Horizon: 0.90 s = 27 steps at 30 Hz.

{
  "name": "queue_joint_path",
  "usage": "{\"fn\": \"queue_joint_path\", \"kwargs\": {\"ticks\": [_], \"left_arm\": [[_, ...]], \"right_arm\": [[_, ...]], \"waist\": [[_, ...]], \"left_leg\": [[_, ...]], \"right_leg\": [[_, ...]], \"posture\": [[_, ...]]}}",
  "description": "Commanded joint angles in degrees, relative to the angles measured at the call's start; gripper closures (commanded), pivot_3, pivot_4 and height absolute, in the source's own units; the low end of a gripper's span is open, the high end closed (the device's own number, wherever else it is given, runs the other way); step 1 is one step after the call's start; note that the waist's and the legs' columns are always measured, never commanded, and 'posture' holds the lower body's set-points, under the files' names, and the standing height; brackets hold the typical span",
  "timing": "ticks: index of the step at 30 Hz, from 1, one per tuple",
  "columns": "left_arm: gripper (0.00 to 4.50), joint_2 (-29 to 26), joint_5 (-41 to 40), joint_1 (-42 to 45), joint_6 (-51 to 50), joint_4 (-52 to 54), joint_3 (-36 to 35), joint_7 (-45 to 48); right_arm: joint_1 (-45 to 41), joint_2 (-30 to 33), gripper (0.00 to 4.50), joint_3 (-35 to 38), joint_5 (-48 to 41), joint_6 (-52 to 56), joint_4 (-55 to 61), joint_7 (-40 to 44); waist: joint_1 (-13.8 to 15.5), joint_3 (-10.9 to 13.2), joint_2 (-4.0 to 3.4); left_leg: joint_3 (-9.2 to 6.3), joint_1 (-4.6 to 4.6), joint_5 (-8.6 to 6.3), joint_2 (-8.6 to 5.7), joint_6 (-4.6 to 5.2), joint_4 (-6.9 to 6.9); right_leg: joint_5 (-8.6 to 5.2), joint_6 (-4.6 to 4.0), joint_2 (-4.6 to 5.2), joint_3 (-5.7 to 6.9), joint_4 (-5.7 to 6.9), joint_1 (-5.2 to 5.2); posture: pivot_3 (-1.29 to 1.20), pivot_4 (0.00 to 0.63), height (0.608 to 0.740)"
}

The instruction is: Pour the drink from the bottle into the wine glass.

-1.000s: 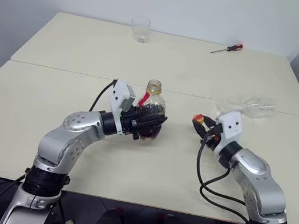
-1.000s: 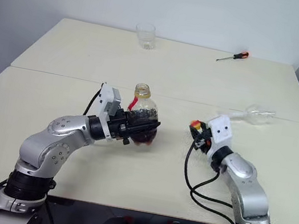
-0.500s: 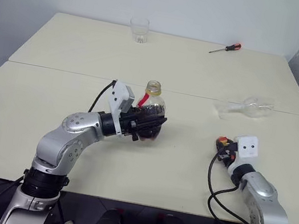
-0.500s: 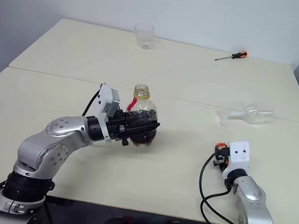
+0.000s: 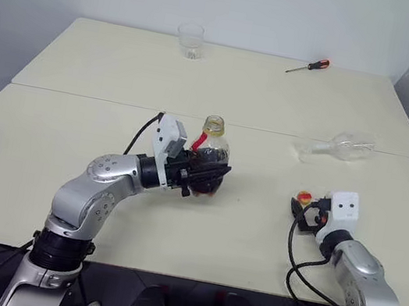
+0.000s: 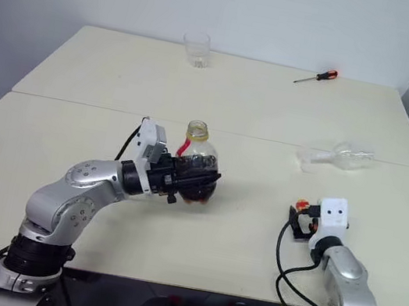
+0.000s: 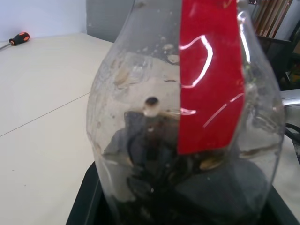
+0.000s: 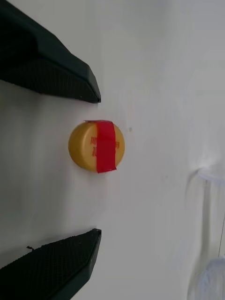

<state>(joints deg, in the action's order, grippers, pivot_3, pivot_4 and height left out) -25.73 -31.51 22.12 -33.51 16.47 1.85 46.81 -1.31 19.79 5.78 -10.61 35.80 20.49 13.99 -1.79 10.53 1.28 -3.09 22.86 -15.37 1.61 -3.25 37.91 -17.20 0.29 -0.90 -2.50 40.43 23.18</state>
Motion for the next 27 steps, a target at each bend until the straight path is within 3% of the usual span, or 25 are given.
{"fn": "queue_joint_path", "kwargs": {"ticks": [1,6,10,14,19,27], "left_arm": [[2.53,-1.1,-0.9,-0.2,0.7,2.5,-2.3,-0.6],[2.53,-0.8,6.5,-1.7,4.8,-3.1,-5.4,-9.9],[2.53,-0.1,10.0,0.1,7.6,-8.0,-7.4,-15.0],[2.53,-0.5,14.9,6.1,14.2,-19.4,-10.9,-21.6],[2.53,-3.2,18.2,14.1,24.0,-36.3,-15.0,-25.6],[2.53,-5.6,19.4,21.3,37.0,-57.6,-18.0,-25.7]], "right_arm": [[0.6,1.3,0.04,0.7,-3.0,2.9,6.1,2.6],[0.0,6.7,0.04,0.3,-10.0,0.8,15.0,13.3],[-4.1,6.9,0.04,1.3,-18.2,2.4,18.2,17.2],[-13.8,5.7,0.04,-3.1,-23.2,3.2,18.1,19.8],[-21.3,2.8,0.04,-7.8,-22.6,2.9,14.5,18.4],[-25.3,1.3,0.04,-11.4,-18.9,0.6,9.3,17.9]], "waist": [[0.0,0.0,0.0],[0.0,0.0,-0.03],[0.0,0.0,-0.03],[0.1,0.0,0.0],[0.1,0.0,0.04],[0.2,0.0,0.06]], "left_leg": [[0.01,0.0,0.0,0.0,0.0,0.0],[-0.01,-0.02,0.0,-0.01,0.0,0.0],[-0.09,-0.02,0.0,0.0,0.01,0.02],[-0.08,0.01,0.0,-0.07,0.01,0.06],[-0.14,0.06,0.0,-0.04,0.01,0.03],[-0.06,0.11,0.0,-0.04,0.01,0.07]], "right_leg": [[0.0,0.0,0.0,-0.01,0.0,0.0],[0.0,0.01,0.0,0.0,0.0,0.0],[0.0,0.0,0.0,0.06,0.0,-0.01],[0.02,0.01,0.0,0.08,0.02,-0.01],[0.02,0.0,0.02,0.16,-0.02,0.01],[0.05,0.04,0.2,0.24,-0.07,0.03]], "posture": [[0.0,0.15,0.74],[0.0,0.15,0.74],[0.0,0.15,0.74],[0.0,0.15,0.74],[0.0,0.15,0.74],[0.0,0.15,0.74]]}}
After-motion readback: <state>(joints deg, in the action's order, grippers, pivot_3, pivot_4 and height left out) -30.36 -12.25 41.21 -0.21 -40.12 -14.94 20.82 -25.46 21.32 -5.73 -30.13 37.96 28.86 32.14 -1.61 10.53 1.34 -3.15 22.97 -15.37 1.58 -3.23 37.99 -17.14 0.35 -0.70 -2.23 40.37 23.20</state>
